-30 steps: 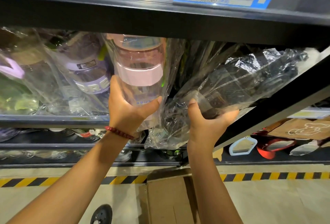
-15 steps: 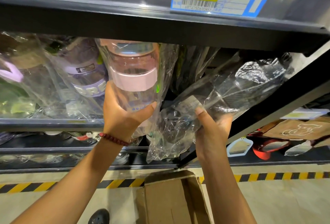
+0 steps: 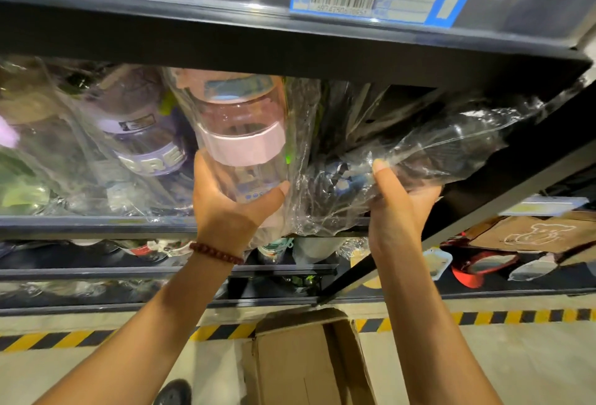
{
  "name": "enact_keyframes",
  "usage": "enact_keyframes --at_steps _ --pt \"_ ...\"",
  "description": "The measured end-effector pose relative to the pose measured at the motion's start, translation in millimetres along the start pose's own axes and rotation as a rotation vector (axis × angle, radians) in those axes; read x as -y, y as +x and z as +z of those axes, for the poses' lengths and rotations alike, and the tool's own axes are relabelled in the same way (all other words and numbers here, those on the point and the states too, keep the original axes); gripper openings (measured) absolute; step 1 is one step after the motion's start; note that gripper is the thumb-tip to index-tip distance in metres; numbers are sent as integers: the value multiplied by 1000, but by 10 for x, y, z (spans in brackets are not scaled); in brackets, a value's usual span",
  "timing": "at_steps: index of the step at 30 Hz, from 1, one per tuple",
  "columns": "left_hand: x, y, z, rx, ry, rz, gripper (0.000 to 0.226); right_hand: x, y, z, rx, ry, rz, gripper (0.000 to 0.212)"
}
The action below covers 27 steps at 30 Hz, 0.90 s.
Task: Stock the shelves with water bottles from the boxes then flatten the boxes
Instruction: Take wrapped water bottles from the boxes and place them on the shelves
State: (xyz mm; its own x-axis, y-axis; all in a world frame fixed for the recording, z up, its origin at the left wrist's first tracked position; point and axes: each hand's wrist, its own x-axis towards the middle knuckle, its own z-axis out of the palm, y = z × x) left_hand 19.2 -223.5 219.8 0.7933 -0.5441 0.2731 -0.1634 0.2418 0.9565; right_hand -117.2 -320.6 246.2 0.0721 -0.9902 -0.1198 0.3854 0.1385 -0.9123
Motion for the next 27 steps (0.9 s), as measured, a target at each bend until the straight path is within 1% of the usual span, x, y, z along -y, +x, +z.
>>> enact_keyframes --at_steps 2,5,6,10,16,20,23,27 --pt "8 2 36 -17 1 2 73 -36 3 5 15 -27 -26 93" --pt "26 36 79 -14 -9 11 72 -121 68 -29 17 -78 -30 77" --pt "31 51 85 -14 -7 9 71 -141 85 -34 9 -85 -33 77" --pt "65 106 105 -26 44 -20 66 -204 120 -11 -45 -205 -57 103" --pt "119 147 92 -15 125 -90 71 -321 171 25 -154 -324 31 117" --pt "150 164 101 6 193 -111 77 -371 166 50 -128 -343 4 117" --pt "172 179 107 21 250 -126 73 -410 136 91 -108 -360 -54 117" --pt "185 208 100 41 262 -143 68 -448 82 166 -93 -405 -162 111"
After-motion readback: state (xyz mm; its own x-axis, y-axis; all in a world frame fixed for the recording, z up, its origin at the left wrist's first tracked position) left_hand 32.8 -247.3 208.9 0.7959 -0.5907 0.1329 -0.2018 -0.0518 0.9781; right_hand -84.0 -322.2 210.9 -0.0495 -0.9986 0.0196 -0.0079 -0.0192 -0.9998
